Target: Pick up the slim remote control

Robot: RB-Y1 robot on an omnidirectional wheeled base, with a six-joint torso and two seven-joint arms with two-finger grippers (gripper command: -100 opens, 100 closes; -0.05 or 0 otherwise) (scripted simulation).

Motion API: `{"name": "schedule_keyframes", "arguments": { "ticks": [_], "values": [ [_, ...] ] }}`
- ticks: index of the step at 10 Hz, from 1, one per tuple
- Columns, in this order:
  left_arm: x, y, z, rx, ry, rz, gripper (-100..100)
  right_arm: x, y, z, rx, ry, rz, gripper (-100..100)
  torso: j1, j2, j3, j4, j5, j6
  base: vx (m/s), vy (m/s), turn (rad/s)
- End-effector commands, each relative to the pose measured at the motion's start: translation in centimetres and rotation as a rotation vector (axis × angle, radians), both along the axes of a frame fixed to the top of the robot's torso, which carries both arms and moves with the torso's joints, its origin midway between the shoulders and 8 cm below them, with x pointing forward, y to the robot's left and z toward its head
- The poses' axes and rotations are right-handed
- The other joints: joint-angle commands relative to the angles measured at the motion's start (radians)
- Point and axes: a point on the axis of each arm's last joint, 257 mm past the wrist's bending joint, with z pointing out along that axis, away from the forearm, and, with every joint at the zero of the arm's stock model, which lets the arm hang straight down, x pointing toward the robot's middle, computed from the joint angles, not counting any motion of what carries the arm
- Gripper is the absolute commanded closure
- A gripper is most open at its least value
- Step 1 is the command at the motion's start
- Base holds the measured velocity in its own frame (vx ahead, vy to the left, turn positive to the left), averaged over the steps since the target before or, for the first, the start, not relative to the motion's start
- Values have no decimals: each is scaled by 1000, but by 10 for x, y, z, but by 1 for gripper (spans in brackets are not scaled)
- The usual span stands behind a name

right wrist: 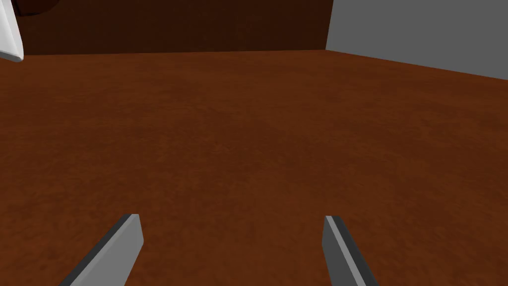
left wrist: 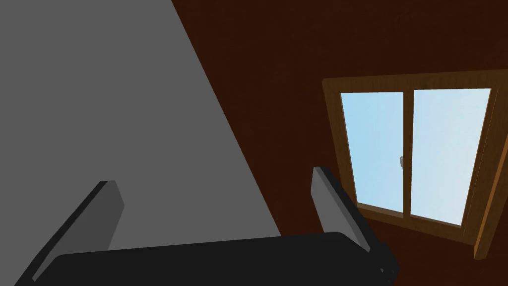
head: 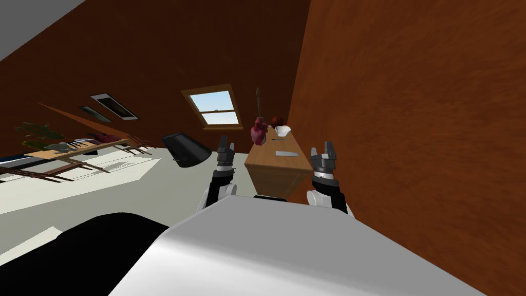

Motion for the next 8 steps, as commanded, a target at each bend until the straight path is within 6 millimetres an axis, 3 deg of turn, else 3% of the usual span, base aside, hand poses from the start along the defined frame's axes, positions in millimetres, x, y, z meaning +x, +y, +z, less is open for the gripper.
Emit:
{"name": "schedule_keyframes", "arguments": {
  "ticks": [1, 3, 7, 8],
  "values": [
    [0, 0, 0, 0, 0, 0, 0, 0, 2, -4, -27, 11, 13, -100, 0, 0, 0, 0, 0, 0, -27, 46, -22],
    [0, 0, 0, 0, 0, 0, 0, 0, 6, -14, -75, 34, 35, -100, 7, 4, 2, 1, 1, 0, -89, 142, -31],
    [0, 0, 0, 0, 0, 0, 0, -3, 13, -48, -192, 103, 89, -100, 8, 11, 7, 3, 2, 0, -165, 121, -5],
    [0, 0, 0, 0, 0, 0, 0, -3, 14, -48, -202, 105, 94, -100, 8, 13, 7, 3, 2, 0, -127, 78, -4]
  ]
}}
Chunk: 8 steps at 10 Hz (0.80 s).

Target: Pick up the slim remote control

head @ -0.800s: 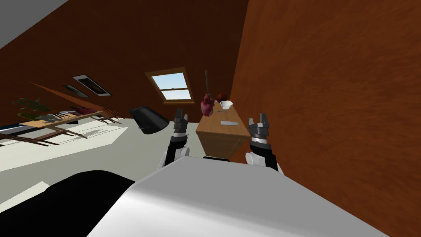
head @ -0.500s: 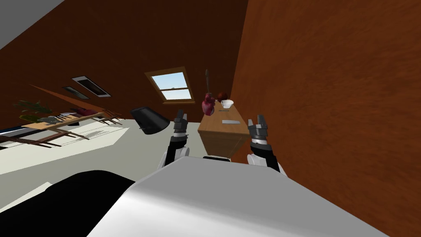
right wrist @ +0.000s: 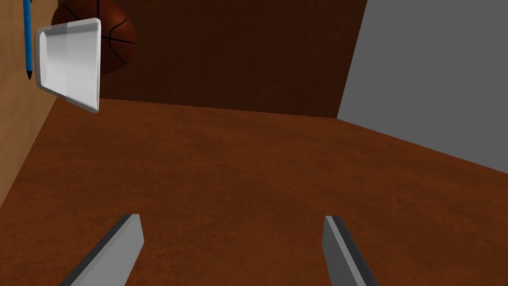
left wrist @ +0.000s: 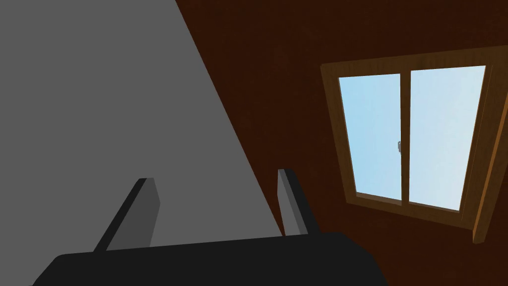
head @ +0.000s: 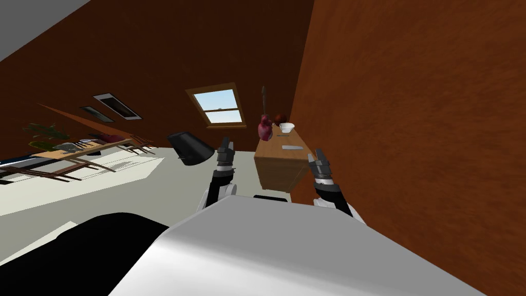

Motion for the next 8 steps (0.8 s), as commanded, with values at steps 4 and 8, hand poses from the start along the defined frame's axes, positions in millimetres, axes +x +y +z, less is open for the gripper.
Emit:
{"name": "schedule_keyframes", "arguments": {
  "ticks": [4, 8],
  "values": [
    [0, 0, 0, 0, 0, 0, 0, -6, 5, -37, -128, 77, 62, -100, 2, 1, 0, 0, 0, 0, -134, 97, 30],
    [0, 0, 0, 0, 0, 0, 0, -12, 4, -66, -225, 133, 109, -100, -1, -5, -3, -1, 0, 0, -78, 67, 38]
  ]
}}
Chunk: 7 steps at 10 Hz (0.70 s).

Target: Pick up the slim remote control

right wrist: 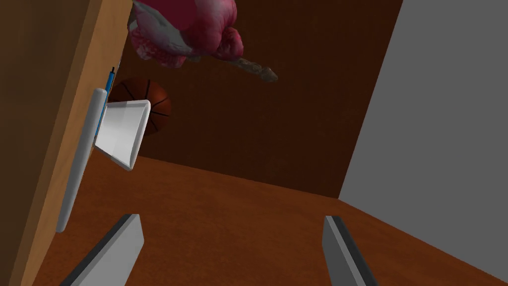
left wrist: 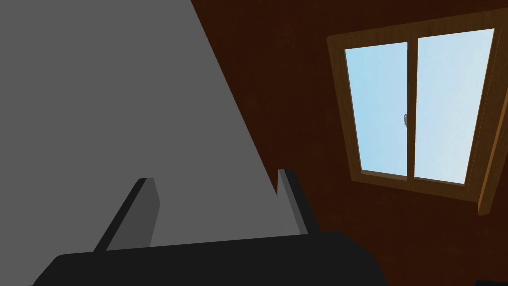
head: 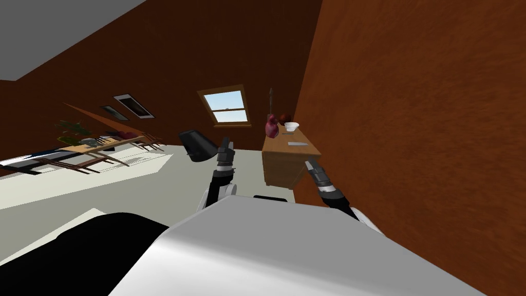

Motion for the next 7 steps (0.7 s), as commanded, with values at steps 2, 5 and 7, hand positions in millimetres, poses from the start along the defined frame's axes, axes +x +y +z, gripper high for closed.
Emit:
{"name": "schedule_keyframes", "arguments": {
  "ticks": [2, 5, 7],
  "values": [
    [0, 0, 0, 0, 0, 0, 0, -5, -2, -19, -65, 34, 32, -100, 0, 1, 1, 0, 0, 0, -82, 56, 57],
    [0, 0, 0, 0, 0, 0, 0, -13, -9, -48, -165, 91, 77, -100, 0, 0, 0, 0, 0, 0, -79, 63, 65],
    [0, 0, 0, 0, 0, 0, 0, -17, -14, -62, -228, 121, 105, -100, -1, 0, 0, 0, 0, 0, -77, 59, 86]
  ]
}}
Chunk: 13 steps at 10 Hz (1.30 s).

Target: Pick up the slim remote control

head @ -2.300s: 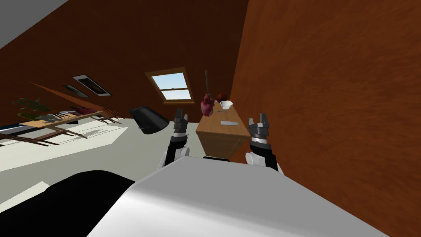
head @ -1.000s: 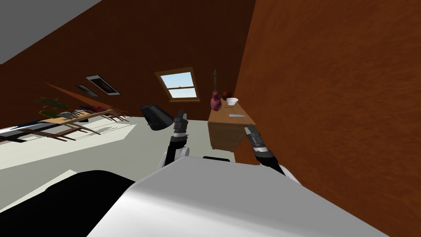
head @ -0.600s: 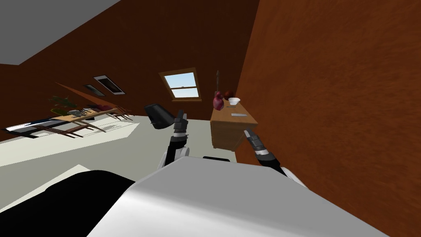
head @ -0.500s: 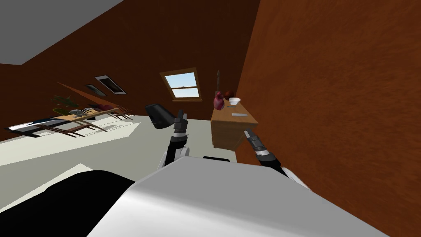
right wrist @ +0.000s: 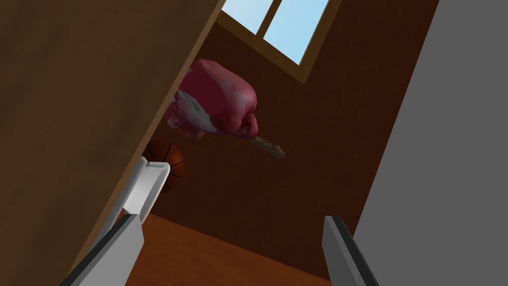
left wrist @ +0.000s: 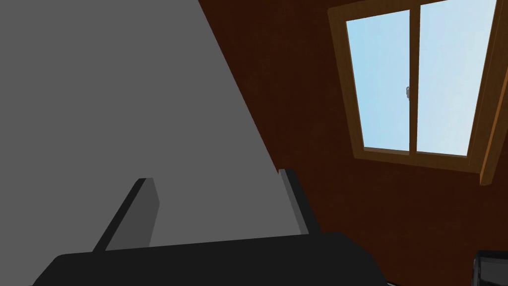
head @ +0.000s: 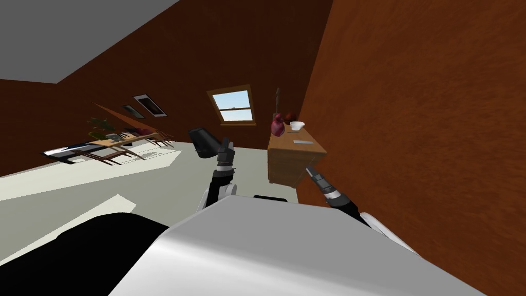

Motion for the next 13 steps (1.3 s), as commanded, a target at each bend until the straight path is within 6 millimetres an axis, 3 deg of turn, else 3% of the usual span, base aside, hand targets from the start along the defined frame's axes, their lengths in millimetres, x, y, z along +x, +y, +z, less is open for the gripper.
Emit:
{"name": "schedule_keyframes", "arguments": {
  "ticks": [1, 2, 4, 7, 9, 10, 12, 13],
  "values": [
    [0, 0, 0, 0, 0, 0, 0, -2, -3, -8, -48, 17, 27, -100, 0, 0, 0, 0, 0, 0, -62, 49, 49],
    [0, 0, 0, 0, 0, 0, 0, -6, -9, -21, -89, 42, 42, -100, -1, -1, 0, 0, 0, 0, -57, 56, 111],
    [0, 0, 0, 0, 0, 0, 0, -7, -11, -22, -123, 49, 63, -100, -1, -2, -1, 0, 0, 0, -35, 37, 21],
    [0, 0, 0, 0, 0, 0, 0, -16, -29, -48, -238, 104, 113, -100, -2, -3, -2, -1, 0, 0, -46, 41, 107],
    [0, 0, 0, 0, 0, 0, 0, -18, -33, -48, -281, 113, 139, -100, -2, -2, -1, 0, 0, 0, -39, 32, 32],
    [0, 0, 0, 0, 0, 0, 0, -22, -42, -60, -327, 138, 157, -100, -3, -4, -2, -1, 0, 0, -39, 34, 141],
    [0, 0, 0, 0, 0, 0, 0, -23, -46, -59, -365, 145, 179, -100, -2, -3, -2, -1, 0, 0, -25, 22, 34],
    [0, 0, 0, 0, 0, 0, 0, -27, -57, -69, -415, 169, 199, -100, -3, -4, -2, -1, -1, 0, -29, 23, 118]
  ]
}}
